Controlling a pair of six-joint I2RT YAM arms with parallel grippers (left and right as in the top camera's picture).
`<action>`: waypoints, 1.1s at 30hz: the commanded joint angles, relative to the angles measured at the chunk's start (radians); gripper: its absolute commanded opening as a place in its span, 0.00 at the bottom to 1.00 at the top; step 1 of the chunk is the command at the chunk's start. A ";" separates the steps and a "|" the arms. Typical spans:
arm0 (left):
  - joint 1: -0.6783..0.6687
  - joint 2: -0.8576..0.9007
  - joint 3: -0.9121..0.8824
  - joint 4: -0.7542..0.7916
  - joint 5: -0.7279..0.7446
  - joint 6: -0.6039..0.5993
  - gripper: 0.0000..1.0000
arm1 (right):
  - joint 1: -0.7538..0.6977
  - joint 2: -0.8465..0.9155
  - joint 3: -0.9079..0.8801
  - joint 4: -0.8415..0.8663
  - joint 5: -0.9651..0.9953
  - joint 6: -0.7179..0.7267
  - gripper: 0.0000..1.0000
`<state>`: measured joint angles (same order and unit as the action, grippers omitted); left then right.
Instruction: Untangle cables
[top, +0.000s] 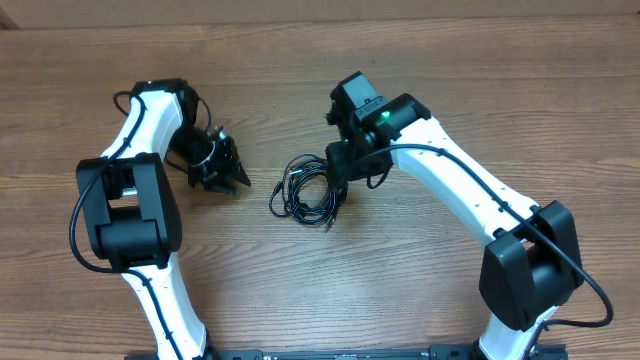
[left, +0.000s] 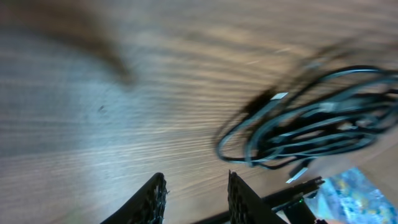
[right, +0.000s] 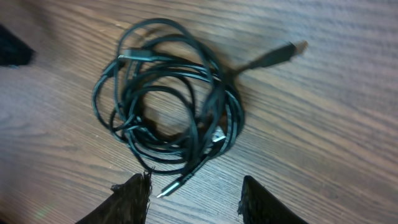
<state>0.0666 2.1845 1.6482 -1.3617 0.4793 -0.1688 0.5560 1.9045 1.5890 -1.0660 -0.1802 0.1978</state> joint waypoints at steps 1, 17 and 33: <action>-0.046 0.007 0.111 -0.002 0.038 0.098 0.35 | -0.043 -0.028 -0.039 0.016 -0.054 0.085 0.47; -0.401 0.007 0.155 0.156 -0.340 0.117 0.44 | -0.122 -0.028 -0.178 0.025 -0.091 0.090 0.48; -0.453 0.010 0.156 0.129 -0.440 0.157 0.47 | -0.124 -0.028 -0.178 0.011 -0.091 0.084 0.52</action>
<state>-0.3969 2.1845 1.7855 -1.2053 0.0399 -0.1005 0.4335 1.9045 1.4136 -1.0584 -0.2653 0.2840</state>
